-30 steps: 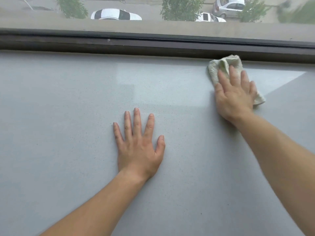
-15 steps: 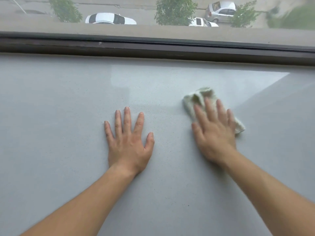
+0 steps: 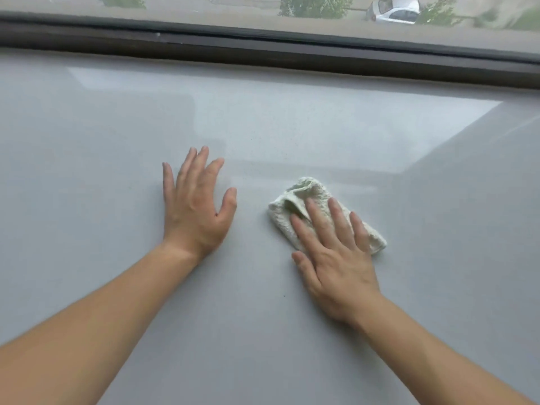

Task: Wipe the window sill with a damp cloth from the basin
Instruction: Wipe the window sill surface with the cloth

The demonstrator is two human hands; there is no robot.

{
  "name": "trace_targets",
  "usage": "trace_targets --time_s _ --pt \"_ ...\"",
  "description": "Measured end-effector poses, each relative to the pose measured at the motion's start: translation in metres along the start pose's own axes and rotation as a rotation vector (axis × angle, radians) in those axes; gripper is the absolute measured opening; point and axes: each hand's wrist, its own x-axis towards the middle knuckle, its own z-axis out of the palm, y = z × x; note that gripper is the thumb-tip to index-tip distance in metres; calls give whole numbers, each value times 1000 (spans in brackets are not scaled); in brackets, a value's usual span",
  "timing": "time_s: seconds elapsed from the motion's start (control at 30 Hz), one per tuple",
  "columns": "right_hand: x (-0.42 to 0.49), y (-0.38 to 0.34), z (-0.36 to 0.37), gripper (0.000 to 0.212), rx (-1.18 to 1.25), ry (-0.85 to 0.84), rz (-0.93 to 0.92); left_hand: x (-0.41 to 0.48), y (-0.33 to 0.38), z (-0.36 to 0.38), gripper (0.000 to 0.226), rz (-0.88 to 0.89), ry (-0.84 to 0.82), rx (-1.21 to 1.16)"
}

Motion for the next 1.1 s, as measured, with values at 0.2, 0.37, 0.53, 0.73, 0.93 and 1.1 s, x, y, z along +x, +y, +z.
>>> trace_targets --time_s 0.2,0.37,0.53,0.73,0.93,1.1 --pt "32 64 -14 56 57 -17 244 -113 43 0 60 -34 -131 46" --pt "-34 -4 4 59 34 31 61 -162 45 12 68 5 -223 203" --pt "-63 38 3 53 -20 -38 -150 -163 48 15 70 -16 -210 254" --pt "-77 -3 7 59 79 0 229 -165 46 11 72 -10 -162 40" --pt "-162 -30 25 53 -37 -40 -256 -164 42 8 70 0 -150 -68" --pt "-130 -24 21 55 57 39 251 -164 46 6 69 -31 -191 0"
